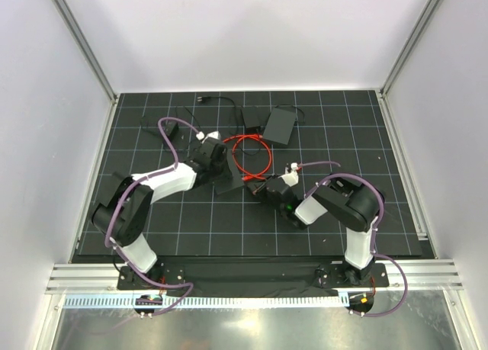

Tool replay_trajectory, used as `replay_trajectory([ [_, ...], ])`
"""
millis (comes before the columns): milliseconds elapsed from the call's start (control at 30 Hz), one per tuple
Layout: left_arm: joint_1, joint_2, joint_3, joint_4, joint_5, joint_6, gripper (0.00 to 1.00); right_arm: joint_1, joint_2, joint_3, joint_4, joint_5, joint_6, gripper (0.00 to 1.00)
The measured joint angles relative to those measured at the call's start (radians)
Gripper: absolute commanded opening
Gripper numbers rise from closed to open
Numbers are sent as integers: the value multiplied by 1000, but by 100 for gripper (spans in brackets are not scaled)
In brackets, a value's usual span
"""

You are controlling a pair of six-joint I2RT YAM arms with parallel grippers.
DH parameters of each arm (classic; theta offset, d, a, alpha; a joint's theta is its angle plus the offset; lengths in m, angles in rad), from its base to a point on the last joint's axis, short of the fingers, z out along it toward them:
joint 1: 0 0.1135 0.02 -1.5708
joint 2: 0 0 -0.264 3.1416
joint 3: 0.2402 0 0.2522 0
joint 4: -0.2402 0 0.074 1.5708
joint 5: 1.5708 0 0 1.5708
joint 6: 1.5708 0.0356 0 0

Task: Pull the plug from the switch port

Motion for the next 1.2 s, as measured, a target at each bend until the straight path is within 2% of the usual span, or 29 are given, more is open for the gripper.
replay_trajectory([
  [67, -8, -6, 0, 2, -14, 15, 25, 2, 0, 0, 3, -16, -26, 1],
  [233, -5, -30, 0, 10, -59, 56, 27, 2, 16, 6, 35, -69, -84, 1],
  [400, -5, -31, 3, 10, -71, 78, 17, 2, 45, 13, 81, -93, -101, 1],
  [733, -5, -37, 14, 10, -114, 100, 15, 2, 2, 31, -18, -77, -143, 1],
  [833, -5, -37, 25, 12, -121, 103, 10, 2, 1, 46, -40, -74, -147, 1],
  [900, -5, -31, 27, 16, -125, 103, 9, 2, 2, 67, -68, -76, -154, 1],
  [1200, -5, -13, 26, 16, -164, 75, 9, 30, 15, 92, -79, -106, -189, 3],
])
